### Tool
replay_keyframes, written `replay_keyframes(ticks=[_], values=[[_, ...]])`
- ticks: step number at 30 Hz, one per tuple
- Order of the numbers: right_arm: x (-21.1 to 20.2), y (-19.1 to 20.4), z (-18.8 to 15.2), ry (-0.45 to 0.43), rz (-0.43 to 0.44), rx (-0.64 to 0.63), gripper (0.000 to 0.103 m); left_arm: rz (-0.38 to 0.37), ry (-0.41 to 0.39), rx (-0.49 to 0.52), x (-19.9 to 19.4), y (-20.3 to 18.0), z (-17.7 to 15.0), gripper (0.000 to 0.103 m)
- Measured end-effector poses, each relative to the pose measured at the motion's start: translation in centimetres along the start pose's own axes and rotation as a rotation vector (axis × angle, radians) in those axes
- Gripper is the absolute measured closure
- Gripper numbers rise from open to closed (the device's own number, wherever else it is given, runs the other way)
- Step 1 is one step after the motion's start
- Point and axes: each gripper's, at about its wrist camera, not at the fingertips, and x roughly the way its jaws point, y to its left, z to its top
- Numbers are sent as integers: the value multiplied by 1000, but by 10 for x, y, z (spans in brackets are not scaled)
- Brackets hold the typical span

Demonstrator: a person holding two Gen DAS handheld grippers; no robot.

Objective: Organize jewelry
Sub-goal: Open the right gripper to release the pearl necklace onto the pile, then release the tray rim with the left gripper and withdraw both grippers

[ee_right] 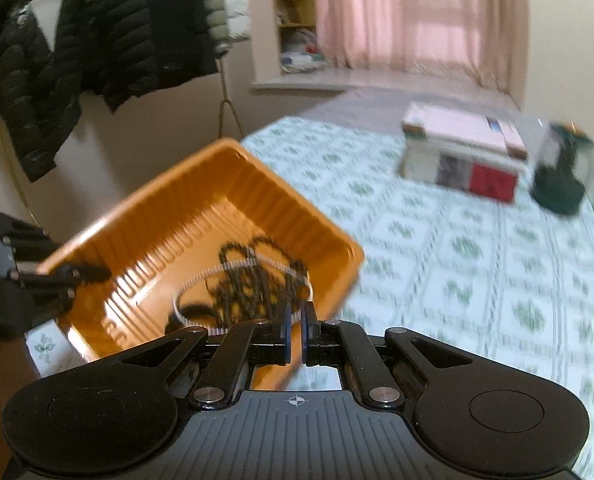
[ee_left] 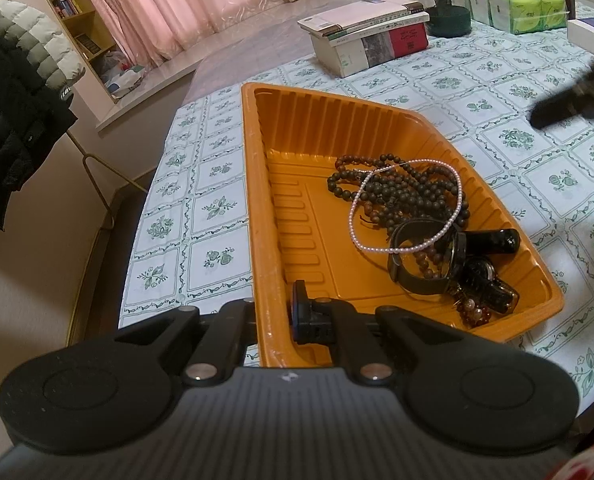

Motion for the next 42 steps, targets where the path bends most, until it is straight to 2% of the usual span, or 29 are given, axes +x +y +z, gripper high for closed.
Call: replay_keyframes(ticks=[4, 6, 7, 8, 10, 11, 22, 32, 42], values=[[-7, -7, -26, 27, -23, 69, 99, -3, -4, -4, -1, 0, 0, 99], [-11, -11, -40, 50, -33, 100, 94, -5, -8, -7, -1, 0, 0, 99], [-12, -12, -46, 59, -41, 111, 84, -7, -9, -9, -1, 0, -1, 99], [-15, -13, -53, 67, -49, 123, 67, -8, -10, -10, -1, 1, -1, 99], [-20, -18, -65, 71, -61, 162, 48, -13, -11, -14, 0, 3, -2, 99], [-24, -20, -71, 70, -68, 181, 46, -15, -11, -16, 0, 4, -3, 99], [-45, -39, -108, 110, -137, 310, 43, -77, -12, -104, 6, 21, -12, 99], [-48, -40, -108, 110, -154, 356, 43, -144, 10, -224, 20, 40, -28, 98], [-41, -35, -105, 117, -147, 350, 43, -229, 49, -399, 35, 63, -50, 95]])
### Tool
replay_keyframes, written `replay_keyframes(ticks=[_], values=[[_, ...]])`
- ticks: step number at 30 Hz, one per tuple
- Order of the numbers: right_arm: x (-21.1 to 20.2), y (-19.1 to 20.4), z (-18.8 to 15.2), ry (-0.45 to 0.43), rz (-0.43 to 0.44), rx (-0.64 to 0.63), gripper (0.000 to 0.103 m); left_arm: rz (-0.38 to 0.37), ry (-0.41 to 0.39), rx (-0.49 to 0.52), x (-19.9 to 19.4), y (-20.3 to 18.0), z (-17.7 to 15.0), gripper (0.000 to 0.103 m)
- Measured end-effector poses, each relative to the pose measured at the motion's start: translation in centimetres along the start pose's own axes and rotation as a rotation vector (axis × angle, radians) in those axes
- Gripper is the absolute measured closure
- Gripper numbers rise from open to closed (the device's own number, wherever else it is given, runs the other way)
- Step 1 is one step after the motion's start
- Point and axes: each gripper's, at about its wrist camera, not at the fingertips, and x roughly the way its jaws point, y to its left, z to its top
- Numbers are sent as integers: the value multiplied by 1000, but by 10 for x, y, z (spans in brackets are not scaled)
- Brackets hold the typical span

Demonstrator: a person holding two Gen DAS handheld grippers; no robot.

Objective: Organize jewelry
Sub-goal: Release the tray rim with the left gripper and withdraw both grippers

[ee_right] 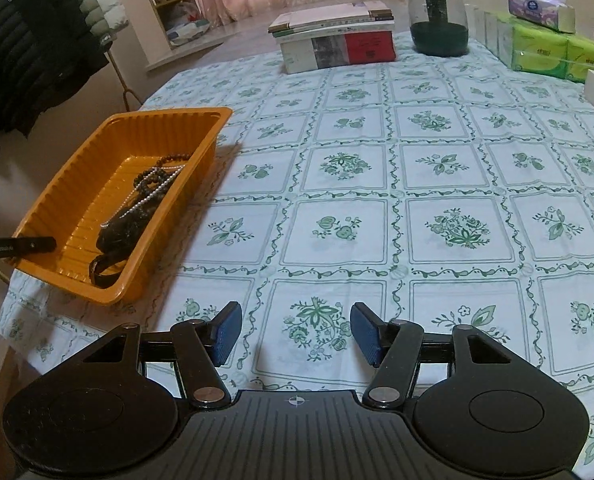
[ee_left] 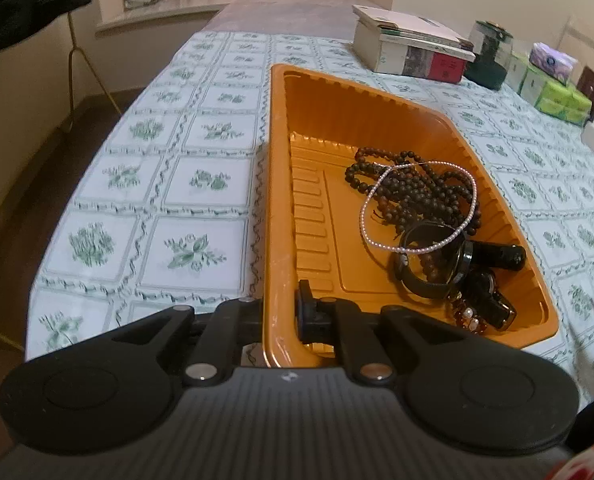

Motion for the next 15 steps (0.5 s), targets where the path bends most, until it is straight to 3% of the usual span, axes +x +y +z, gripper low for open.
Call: replay_keyframes(ticks=[3, 5, 12, 14, 15], values=[[1, 1, 0, 0, 1, 0, 43, -22, -2, -64, 2, 9, -3, 84], [1, 1, 1, -2, 0, 0, 43, -10, -17, -86, 0, 12, -4, 69], [-2, 3, -2, -12, 7, 8, 43, 15, -77, -153, -20, 23, -5, 52], [-5, 3, -4, -15, 10, 12, 43, 30, -121, -164, -33, 23, -5, 34], [-6, 3, -4, -17, 12, 15, 43, 41, -145, -164, -40, 22, -6, 32]])
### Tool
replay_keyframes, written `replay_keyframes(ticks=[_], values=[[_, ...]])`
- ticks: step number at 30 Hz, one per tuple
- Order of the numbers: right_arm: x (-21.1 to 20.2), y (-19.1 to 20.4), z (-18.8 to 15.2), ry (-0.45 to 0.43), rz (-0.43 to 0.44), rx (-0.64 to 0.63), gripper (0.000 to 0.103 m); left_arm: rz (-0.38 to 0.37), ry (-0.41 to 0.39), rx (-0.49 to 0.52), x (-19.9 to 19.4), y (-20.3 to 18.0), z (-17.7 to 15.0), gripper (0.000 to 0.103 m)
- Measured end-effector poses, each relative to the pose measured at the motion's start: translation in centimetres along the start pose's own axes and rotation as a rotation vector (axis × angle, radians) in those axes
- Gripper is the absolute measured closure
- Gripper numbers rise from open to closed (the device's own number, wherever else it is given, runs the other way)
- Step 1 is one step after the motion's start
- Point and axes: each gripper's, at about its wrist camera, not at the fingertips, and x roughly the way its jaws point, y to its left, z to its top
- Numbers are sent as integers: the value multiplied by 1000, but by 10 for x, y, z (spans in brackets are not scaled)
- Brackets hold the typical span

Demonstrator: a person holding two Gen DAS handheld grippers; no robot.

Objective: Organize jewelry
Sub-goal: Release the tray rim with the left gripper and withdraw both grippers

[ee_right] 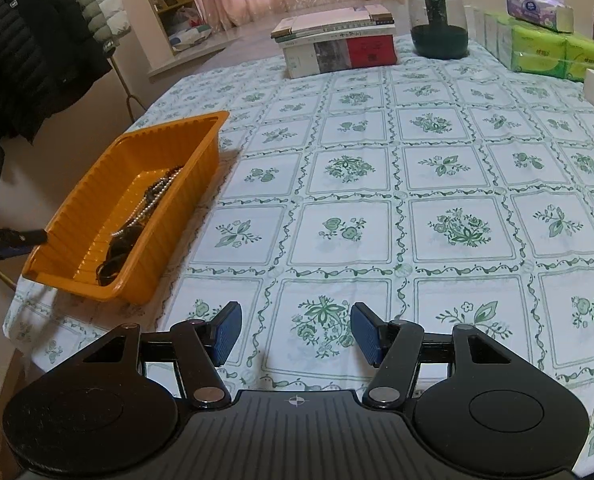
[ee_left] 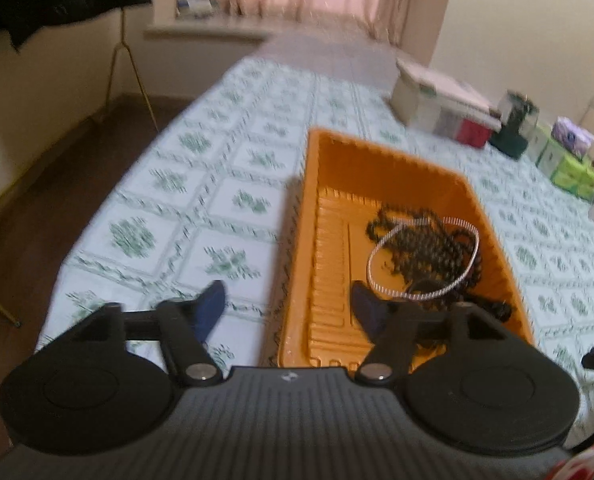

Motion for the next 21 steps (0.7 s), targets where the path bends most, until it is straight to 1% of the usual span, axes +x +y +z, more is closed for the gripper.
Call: replay_keyframes(ticks=[1, 2, 5, 7, 11, 15, 21], values=[[-1, 0, -1, -3, 2, 3, 42, 9, -21, 2, -7, -2, 1, 26], [-3, 0, -2, -6, 4, 5, 42, 17, -43, 2, -15, -4, 0, 18], [-9, 1, -5, -14, 2, 12, 42, 32, -103, 12, -36, -15, -5, 7], [-13, 4, -6, -21, -5, 13, 41, 41, -113, 19, -45, -23, -8, 1], [-24, 12, -12, -35, -29, -6, 37, 21, -81, 54, -56, -44, -20, 0], [-30, 23, -20, -38, -60, -38, 35, 8, -45, 89, -60, -67, -39, 0], [-34, 37, -37, -37, -91, -75, 33, -11, 26, 67, -55, -95, -72, 0]])
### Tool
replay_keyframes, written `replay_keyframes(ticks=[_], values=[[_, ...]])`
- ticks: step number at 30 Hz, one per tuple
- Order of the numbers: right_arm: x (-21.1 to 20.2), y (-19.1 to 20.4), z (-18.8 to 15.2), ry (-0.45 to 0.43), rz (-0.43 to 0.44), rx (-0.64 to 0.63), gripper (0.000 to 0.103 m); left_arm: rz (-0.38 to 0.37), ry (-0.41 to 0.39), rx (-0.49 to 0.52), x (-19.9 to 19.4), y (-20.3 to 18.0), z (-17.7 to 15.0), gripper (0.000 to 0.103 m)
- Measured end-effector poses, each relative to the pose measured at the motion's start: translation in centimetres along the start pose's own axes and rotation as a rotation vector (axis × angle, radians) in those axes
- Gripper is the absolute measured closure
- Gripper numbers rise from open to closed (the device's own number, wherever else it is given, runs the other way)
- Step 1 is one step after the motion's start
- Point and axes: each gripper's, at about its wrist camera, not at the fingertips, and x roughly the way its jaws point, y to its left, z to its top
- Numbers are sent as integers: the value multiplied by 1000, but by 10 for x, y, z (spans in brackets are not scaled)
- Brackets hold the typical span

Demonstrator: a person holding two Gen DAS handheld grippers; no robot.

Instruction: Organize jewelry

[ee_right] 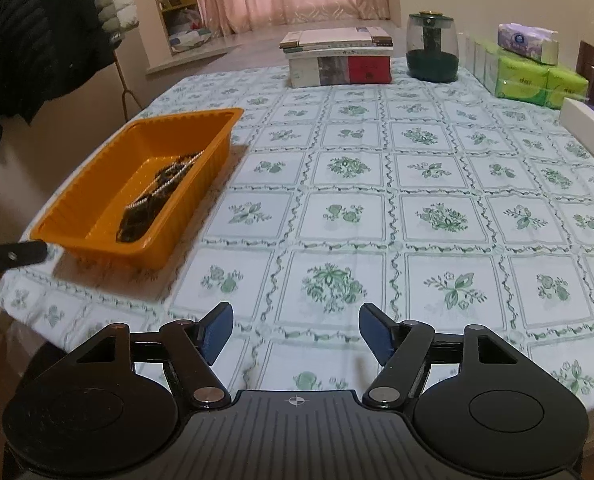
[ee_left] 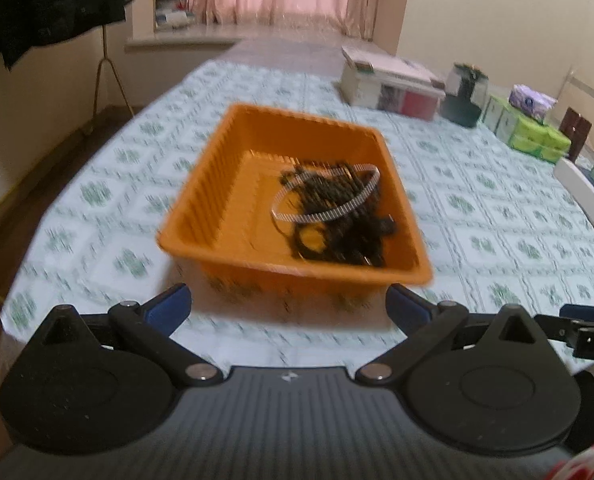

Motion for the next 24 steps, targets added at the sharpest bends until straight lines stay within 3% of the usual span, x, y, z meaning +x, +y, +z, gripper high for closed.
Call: replay_keyframes(ticks=[12, 24], values=[[-2, 5, -19, 18, -22, 9, 32, -34, 74, 55, 14, -38, -26, 1], [-3, 10, -23, 12, -30, -2, 32, 13, 91, 109, 18, -57, -37, 1]])
